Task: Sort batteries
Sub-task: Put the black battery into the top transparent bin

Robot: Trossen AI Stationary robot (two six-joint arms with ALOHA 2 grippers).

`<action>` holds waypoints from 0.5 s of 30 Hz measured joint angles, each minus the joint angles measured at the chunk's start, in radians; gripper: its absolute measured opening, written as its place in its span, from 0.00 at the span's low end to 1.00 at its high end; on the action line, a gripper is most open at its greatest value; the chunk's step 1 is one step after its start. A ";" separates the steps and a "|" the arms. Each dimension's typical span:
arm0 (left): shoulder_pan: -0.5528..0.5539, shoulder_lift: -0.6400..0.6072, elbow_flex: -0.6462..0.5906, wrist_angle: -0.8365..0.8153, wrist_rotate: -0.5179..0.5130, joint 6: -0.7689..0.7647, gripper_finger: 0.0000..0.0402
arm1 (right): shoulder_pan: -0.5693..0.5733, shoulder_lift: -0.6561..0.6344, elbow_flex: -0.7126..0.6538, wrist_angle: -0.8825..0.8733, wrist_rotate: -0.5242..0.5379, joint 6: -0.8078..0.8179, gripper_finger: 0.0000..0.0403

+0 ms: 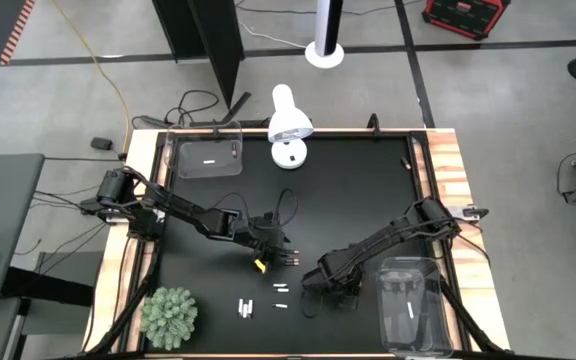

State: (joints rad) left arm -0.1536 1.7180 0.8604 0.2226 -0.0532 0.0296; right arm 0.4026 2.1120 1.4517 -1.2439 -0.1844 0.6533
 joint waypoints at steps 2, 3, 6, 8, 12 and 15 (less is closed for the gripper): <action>0.000 0.000 0.000 0.000 0.000 -0.001 0.49 | 0.000 0.000 0.009 0.002 0.016 0.000 0.50; 0.000 0.000 0.000 0.000 0.000 -0.003 0.49 | 0.000 0.000 0.012 0.002 0.023 0.000 0.50; 0.000 0.000 0.000 0.000 0.000 -0.009 0.49 | 0.000 0.000 0.025 0.003 0.048 0.000 0.50; 0.000 0.000 0.000 0.000 0.000 -0.011 0.49 | 0.000 0.000 0.033 0.003 0.063 -0.003 0.50; 0.000 0.000 0.000 0.000 0.000 -0.012 0.49 | 0.000 0.000 0.047 0.002 0.093 -0.004 0.50; 0.000 0.000 0.000 0.000 0.000 -0.013 0.49 | 0.000 0.001 0.061 0.002 0.118 -0.007 0.50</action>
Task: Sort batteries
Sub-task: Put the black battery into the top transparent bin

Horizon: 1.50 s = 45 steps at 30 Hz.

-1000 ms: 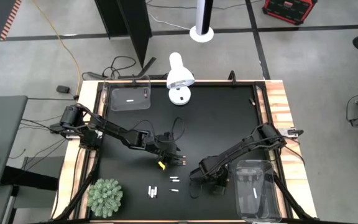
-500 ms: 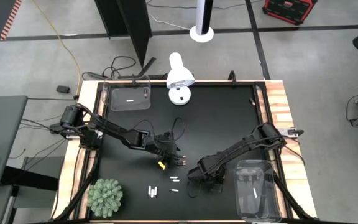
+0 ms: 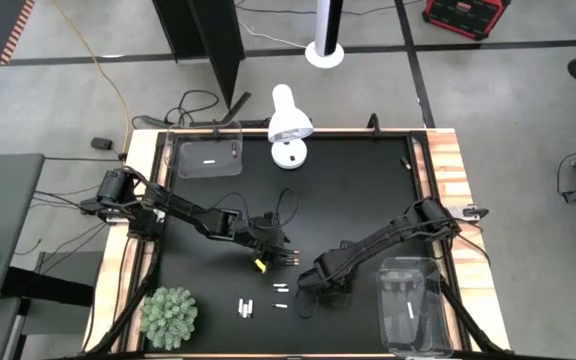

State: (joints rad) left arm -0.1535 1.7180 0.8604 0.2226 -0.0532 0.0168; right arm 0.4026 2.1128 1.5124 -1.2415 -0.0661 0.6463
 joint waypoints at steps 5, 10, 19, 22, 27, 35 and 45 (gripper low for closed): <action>0.000 0.000 0.000 0.000 0.000 -0.003 0.49 | 0.000 -0.005 0.017 0.002 0.045 0.000 0.50; 0.000 0.000 0.000 0.003 0.000 -0.003 0.49 | 0.000 -0.047 0.017 0.015 0.105 0.014 0.50; 0.000 0.000 0.000 0.013 0.000 -0.011 0.49 | 0.003 -0.164 0.018 0.055 0.265 0.053 0.50; 0.000 0.000 0.000 0.013 0.000 -0.014 0.49 | 0.011 -0.197 0.018 0.054 0.329 0.054 0.50; 0.000 0.000 0.000 0.014 0.000 -0.020 0.49 | 0.019 -0.255 0.018 0.069 0.438 0.044 0.50; 0.000 -0.001 0.000 0.020 0.000 -0.025 0.49 | 0.023 -0.347 0.018 0.186 0.568 -0.070 0.50; 0.000 -0.144 0.000 -0.037 -0.009 0.021 0.49 | 0.014 -0.419 0.018 0.369 0.640 -0.301 0.50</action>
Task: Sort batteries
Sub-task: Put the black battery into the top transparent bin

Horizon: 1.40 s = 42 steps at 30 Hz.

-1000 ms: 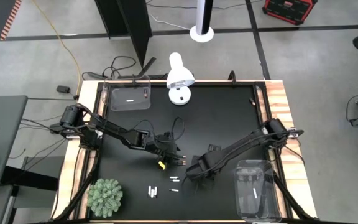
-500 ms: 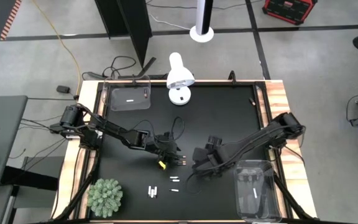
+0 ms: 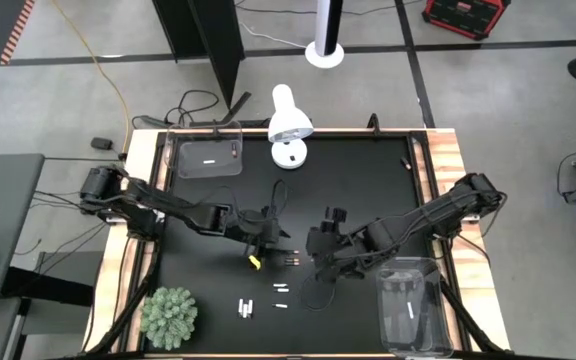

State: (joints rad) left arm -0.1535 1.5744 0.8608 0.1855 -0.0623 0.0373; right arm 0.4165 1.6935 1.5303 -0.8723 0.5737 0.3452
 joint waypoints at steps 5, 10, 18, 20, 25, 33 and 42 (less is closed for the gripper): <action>0.000 -0.137 0.000 -0.091 -0.009 0.032 0.49 | -0.021 -0.017 0.000 0.166 0.002 -0.180 0.50; 0.000 -0.287 0.000 -0.207 -0.010 0.037 0.49 | -0.050 -0.029 0.000 0.316 0.002 -0.351 0.50; -0.004 -0.519 -0.012 -0.345 -0.049 0.056 0.49 | -0.112 -0.035 0.000 0.513 -0.076 -0.559 0.50; -0.004 -0.588 -0.045 -0.356 -0.067 0.060 0.49 | -0.136 -0.035 0.000 0.552 -0.115 -0.588 0.50; -0.003 -0.781 -0.141 -0.352 -0.146 0.051 0.49 | -0.197 -0.035 0.000 0.629 -0.217 -0.648 0.50; -0.003 -1.037 -0.288 -0.323 -0.215 0.044 0.49 | -0.317 -0.034 0.000 0.773 -0.462 -0.718 0.50; -0.003 -1.170 -0.371 -0.330 -0.260 0.033 0.49 | -0.431 0.025 0.000 0.952 -0.725 -0.720 0.50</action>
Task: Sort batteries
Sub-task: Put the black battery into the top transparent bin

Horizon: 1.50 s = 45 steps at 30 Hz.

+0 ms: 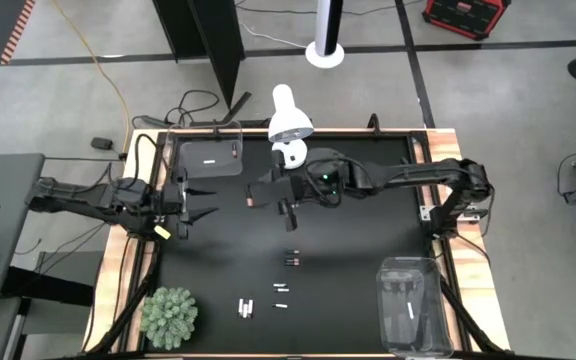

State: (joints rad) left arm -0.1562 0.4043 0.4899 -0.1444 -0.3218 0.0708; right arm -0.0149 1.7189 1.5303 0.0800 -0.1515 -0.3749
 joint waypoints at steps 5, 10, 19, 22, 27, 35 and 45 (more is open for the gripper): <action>0.000 -0.017 -0.005 -0.016 -0.002 0.000 0.49 | -0.030 0.049 0.000 0.094 -0.070 0.033 0.50; 0.000 -0.021 -0.005 -0.028 -0.002 0.000 0.49 | -0.032 0.065 0.000 0.133 -0.087 0.054 0.50; -0.001 -0.007 -0.005 -0.024 -0.068 0.244 0.49 | -0.017 0.069 0.000 0.127 -0.089 0.076 0.50; -0.001 0.005 -0.005 0.009 -0.097 0.446 0.49 | -0.018 0.069 0.000 0.122 -0.088 0.085 0.50; -0.027 0.064 -0.005 0.134 -0.071 0.798 0.49 | -0.027 0.069 0.000 0.118 -0.088 0.093 0.50; -0.072 0.206 -0.005 0.414 -0.146 1.085 0.48 | -0.034 0.069 0.000 0.103 -0.088 0.148 0.50; -0.100 0.384 -0.004 0.681 -0.156 1.387 0.40 | -0.033 0.069 0.000 0.094 -0.087 0.187 0.50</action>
State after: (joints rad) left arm -0.2562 0.7882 0.4862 0.5365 -0.4778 1.4576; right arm -0.0483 1.7878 1.5303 0.1740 -0.2390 -0.1881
